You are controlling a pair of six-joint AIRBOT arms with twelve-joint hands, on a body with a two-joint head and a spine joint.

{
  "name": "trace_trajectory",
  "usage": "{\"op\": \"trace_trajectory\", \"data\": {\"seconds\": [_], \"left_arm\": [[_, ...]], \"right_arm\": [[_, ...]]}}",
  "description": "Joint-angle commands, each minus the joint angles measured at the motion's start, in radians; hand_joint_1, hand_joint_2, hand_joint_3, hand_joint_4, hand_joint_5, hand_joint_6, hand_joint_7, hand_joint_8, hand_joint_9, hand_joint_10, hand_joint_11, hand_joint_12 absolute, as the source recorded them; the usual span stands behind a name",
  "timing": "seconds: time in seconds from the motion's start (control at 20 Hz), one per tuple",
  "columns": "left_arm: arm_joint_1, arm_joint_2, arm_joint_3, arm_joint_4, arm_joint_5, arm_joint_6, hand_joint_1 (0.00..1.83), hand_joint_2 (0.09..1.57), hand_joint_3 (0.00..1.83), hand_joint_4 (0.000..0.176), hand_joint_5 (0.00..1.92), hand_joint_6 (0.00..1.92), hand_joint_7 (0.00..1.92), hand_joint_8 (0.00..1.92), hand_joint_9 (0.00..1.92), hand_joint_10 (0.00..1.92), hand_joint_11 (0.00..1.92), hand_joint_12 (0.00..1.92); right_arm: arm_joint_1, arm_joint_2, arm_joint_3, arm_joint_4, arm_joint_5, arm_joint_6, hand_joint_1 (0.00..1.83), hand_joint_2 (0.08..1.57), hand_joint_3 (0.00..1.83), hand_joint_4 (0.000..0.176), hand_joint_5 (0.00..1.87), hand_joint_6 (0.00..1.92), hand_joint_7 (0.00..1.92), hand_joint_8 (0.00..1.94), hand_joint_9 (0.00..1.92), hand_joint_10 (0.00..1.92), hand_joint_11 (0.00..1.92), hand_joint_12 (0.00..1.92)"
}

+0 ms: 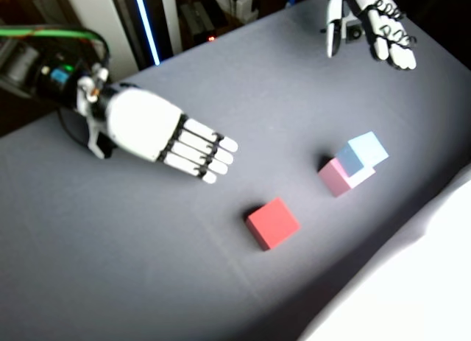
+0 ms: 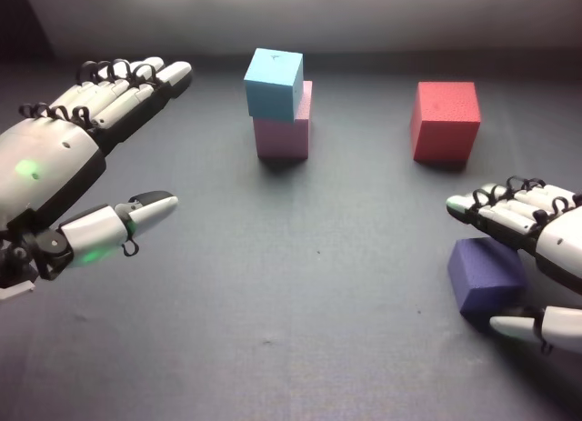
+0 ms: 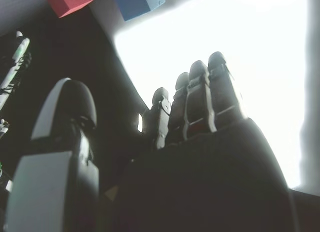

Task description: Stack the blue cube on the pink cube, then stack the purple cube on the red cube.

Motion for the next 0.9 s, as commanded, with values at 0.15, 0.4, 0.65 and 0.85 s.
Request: {"op": "trace_trajectory", "data": {"seconds": [0.15, 0.4, 0.65, 0.85], "left_arm": [[0.004, 0.012, -0.005, -0.01, -0.141, -0.004, 0.69, 1.33, 0.01, 0.064, 0.0, 0.0, 0.0, 0.0, 0.0, 0.0, 0.0, 0.0], [0.023, 0.018, -0.012, -0.016, -0.156, -0.009, 0.67, 1.33, 0.0, 0.071, 0.0, 0.0, 0.0, 0.0, 0.0, 0.0, 0.0, 0.0], [0.04, 0.018, -0.013, -0.032, -0.16, -0.011, 0.7, 1.33, 0.0, 0.065, 0.0, 0.0, 0.0, 0.0, 0.0, 0.0, 0.0, 0.0], [0.049, 0.015, -0.013, -0.036, -0.155, -0.023, 0.76, 1.33, 0.0, 0.047, 0.0, 0.0, 0.0, 0.0, 0.0, 0.0, 0.0, 0.0]], "right_arm": [[0.06, -0.007, 0.015, -0.001, 0.057, -0.058, 1.22, 1.24, 0.0, 0.0, 0.67, 1.23, 0.85, 1.45, 0.89, 1.46, 0.82, 1.77], [0.128, 0.005, 0.023, -0.039, 0.071, -0.061, 1.17, 1.3, 0.0, 0.0, 0.58, 1.42, 0.75, 1.58, 0.76, 1.52, 0.71, 1.83], [0.24, 0.013, 0.063, -0.064, 0.069, -0.083, 1.09, 1.34, 0.0, 0.0, 0.58, 1.56, 0.63, 1.59, 0.58, 1.39, 0.51, 1.79], [0.353, 0.004, 0.113, -0.048, 0.001, -0.164, 1.19, 1.27, 0.0, 0.0, 0.63, 1.35, 0.81, 1.47, 0.84, 1.43, 0.76, 1.84]]}}
